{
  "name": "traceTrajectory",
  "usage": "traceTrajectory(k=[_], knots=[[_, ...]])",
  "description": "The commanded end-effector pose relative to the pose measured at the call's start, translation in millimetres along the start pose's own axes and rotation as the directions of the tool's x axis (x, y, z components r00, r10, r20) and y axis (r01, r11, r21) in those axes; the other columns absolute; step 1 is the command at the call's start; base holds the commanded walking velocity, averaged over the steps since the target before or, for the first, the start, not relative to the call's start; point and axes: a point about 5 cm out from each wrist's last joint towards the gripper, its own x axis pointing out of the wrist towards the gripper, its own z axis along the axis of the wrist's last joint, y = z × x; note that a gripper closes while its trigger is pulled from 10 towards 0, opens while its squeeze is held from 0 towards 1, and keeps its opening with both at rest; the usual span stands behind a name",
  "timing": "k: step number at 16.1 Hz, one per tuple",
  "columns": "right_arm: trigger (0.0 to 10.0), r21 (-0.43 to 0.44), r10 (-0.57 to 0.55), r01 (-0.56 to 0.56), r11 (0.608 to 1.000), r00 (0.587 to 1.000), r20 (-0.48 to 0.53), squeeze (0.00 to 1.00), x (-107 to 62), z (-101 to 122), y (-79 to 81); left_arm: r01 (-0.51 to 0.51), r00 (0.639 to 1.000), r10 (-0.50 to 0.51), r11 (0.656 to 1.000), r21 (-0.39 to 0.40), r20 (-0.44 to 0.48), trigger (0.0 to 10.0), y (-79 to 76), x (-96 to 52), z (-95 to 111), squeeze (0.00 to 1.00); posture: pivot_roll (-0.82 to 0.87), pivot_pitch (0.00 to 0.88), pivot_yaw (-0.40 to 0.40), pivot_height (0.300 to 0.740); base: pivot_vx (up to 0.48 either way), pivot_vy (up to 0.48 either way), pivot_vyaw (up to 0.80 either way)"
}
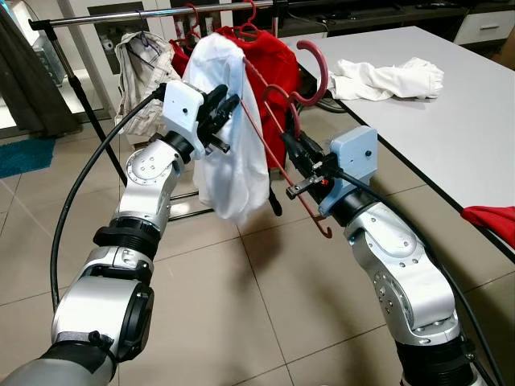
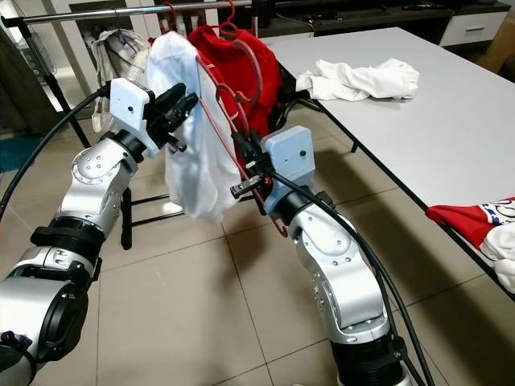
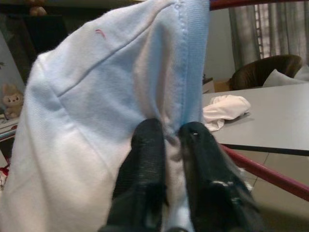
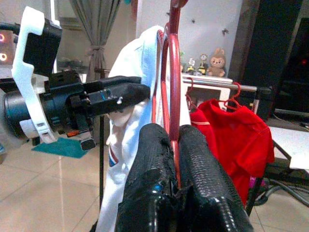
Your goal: Hang hanger
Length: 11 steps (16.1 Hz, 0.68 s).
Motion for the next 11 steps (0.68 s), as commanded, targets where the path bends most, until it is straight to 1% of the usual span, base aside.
traceTrajectory(k=[1,4,6,7,10,11], knots=[[10.0,0.008,-0.022,0.021,1.0,0.999,0.033,0.0,-0.3,7,-3.0,0.001,1.0,-0.002,1.0,0.02,0.01,0.0,1.0,1.8,4,0.0,-0.15,0.0,0.071,0.74,0.0,0.0,0.0],[10.0,0.005,-0.063,0.063,0.998,0.998,-0.003,0.0,-1.4,2,-8.8,-0.031,0.999,0.032,0.998,0.047,-0.014,0.0,6.5,-5.1,2,0.0,-0.15,0.0,0.072,0.74,0.0,0.0,0.0],[10.0,0.006,-0.091,0.092,0.996,0.995,-0.032,0.0,-2.7,-3,-12.2,-0.067,0.997,0.069,0.995,0.069,-0.027,0.0,18.7,-13.6,5,0.0,-0.14,0.0,0.068,0.74,0.0,0.0,0.0],[10.0,0.007,-0.093,0.093,0.996,0.995,-0.034,0.0,-2.7,-3,-12.3,-0.069,0.997,0.071,0.995,0.071,-0.029,0.0,20.4,-14.7,6,0.0,-0.14,0.0,0.068,0.74,0.0,0.0,0.0],[10.0,-0.002,-0.104,0.104,0.995,0.992,-0.069,0.0,-3.8,-9,-13.2,-0.035,0.999,0.035,0.999,0.042,-0.008,0.0,26.0,-17.1,15,0.0,-0.13,0.0,0.069,0.74,0.0,0.0,0.0],[10.0,-0.018,-0.093,0.091,0.996,0.987,-0.129,0.0,-7.1,-17,-13.8,0.014,1.0,-0.013,0.999,0.051,-0.017,0.0,28.1,-16.1,20,0.0,-0.13,0.0,0.071,0.74,0.0,0.0,0.0]])
